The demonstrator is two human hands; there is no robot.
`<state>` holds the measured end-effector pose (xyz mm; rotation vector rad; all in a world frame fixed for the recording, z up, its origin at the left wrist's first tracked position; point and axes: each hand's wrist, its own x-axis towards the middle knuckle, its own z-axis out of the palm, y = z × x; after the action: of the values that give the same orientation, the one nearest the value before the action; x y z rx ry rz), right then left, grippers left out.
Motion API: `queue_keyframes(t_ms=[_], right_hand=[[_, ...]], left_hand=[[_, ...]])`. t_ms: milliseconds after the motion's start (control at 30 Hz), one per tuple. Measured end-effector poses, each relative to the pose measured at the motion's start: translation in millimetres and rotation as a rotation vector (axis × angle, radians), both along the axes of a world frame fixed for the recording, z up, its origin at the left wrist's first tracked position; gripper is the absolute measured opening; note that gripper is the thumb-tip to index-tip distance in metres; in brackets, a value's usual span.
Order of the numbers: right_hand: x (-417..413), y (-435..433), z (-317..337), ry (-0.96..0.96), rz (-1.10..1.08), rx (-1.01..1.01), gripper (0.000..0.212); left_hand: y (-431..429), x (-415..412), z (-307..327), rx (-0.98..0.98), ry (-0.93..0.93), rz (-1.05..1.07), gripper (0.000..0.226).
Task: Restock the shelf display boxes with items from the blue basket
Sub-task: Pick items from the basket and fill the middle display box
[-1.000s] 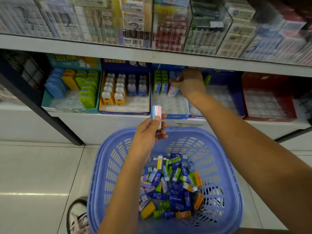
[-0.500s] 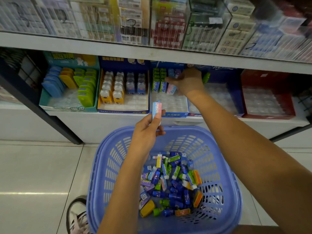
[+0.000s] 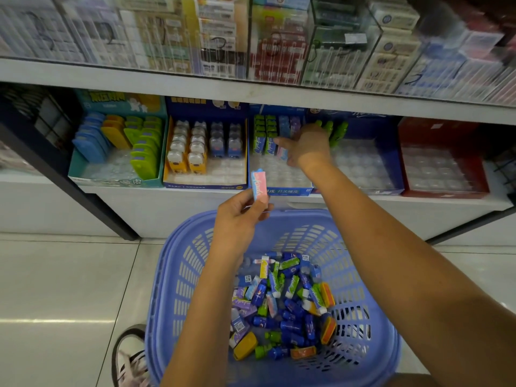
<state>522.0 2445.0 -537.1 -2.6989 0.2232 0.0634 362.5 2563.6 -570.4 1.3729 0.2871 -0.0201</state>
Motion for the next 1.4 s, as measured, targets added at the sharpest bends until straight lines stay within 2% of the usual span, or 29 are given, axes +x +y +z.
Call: queue_keyframes(t_ms=[100,200,267,367,433,533,633,700,833,1133,1267,1400], right_hand=[[-12.8,-1.6,11.3,0.023,0.05,0.091,0.05],[-44.7,-10.7,25.6,0.005,0.137,0.475,0.038],[-68.4,-14.3,30.6,0.059,0.185,0.643,0.036],[-90.6,-12.2,29.4,0.08,0.169,0.659,0.046],[-93.8,-10.8,27.4,0.028,0.166,0.702,0.033],[-83.0,-18.0,27.4,-0.073,0.173,0.646,0.017],[-60.6,-30.1,25.6,-0.233,0.233,0.341,0.031],[-45.8,-35.4,22.5,-0.284,0.248,0.263,0.033],[-25.7,-39.0,9.2,-0.27,0.341,0.143,0.024],[-11.5,-33.2,5.9,-0.081,0.407,0.179,0.02],[-17.0,-35.1,6.0,-0.073,0.357,0.331,0.022],[-23.2,-37.2,-0.3,-0.138,0.24,0.439,0.015]], left_hand=[[2.3,1.5,0.9,0.019,0.012,0.001,0.025],[4.1,5.3,1.9,0.091,-0.006,0.023,0.029],[0.5,8.7,3.4,0.297,-0.087,0.069,0.025],[-14.0,11.2,9.1,0.559,-0.241,0.173,0.021],[-24.1,12.1,11.7,0.648,-0.335,0.208,0.022],[-27.9,17.8,9.6,0.692,-0.383,0.163,0.036],[-25.6,24.6,-5.5,0.889,-0.268,-0.134,0.057],[-24.7,24.2,-16.4,1.081,-0.241,-0.29,0.062],[-23.1,23.0,-27.1,1.197,-0.282,-0.325,0.065],[-22.3,24.5,-32.3,1.191,-0.313,-0.319,0.066],[-22.0,25.7,-33.9,1.188,-0.32,-0.314,0.066],[-20.7,25.9,-33.9,1.184,-0.332,-0.322,0.066]])
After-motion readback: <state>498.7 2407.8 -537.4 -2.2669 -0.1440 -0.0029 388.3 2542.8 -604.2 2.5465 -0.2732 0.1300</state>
